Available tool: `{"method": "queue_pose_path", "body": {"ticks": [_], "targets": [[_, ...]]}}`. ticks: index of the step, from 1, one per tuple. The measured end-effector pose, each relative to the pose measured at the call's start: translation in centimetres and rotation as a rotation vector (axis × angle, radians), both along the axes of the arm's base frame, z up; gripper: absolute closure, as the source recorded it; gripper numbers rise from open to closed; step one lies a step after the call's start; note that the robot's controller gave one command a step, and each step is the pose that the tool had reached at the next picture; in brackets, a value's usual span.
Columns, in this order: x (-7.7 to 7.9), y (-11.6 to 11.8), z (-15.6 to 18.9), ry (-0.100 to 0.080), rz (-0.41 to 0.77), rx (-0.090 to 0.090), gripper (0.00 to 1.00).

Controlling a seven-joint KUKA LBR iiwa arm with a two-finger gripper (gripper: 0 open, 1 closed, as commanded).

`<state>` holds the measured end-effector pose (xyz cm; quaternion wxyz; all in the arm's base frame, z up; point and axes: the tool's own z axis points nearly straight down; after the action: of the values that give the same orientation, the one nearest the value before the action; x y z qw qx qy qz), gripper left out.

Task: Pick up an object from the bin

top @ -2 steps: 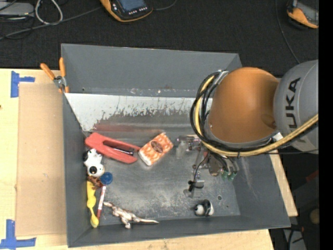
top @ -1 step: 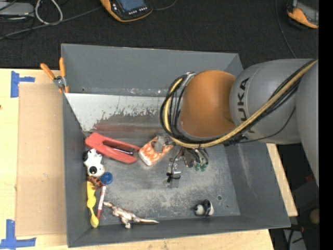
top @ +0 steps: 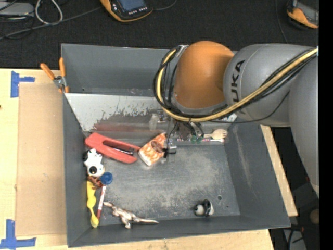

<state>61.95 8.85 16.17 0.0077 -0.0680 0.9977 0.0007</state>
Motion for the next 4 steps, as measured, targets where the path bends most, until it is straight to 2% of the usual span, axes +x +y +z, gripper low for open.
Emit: {"method": "queue_pose_path", "body": {"ticks": [1,2,3,4], "targets": [[0.1,-1.2,-3.8,0.020,-0.113,-0.002,0.00],[0.0,-1.3,-5.7,0.017,-0.099,-0.002,0.00],[0.1,-2.5,-9.0,0.012,-0.101,0.001,1.00],[0.1,-2.5,-9.0,0.012,-0.101,0.001,1.00]]}}
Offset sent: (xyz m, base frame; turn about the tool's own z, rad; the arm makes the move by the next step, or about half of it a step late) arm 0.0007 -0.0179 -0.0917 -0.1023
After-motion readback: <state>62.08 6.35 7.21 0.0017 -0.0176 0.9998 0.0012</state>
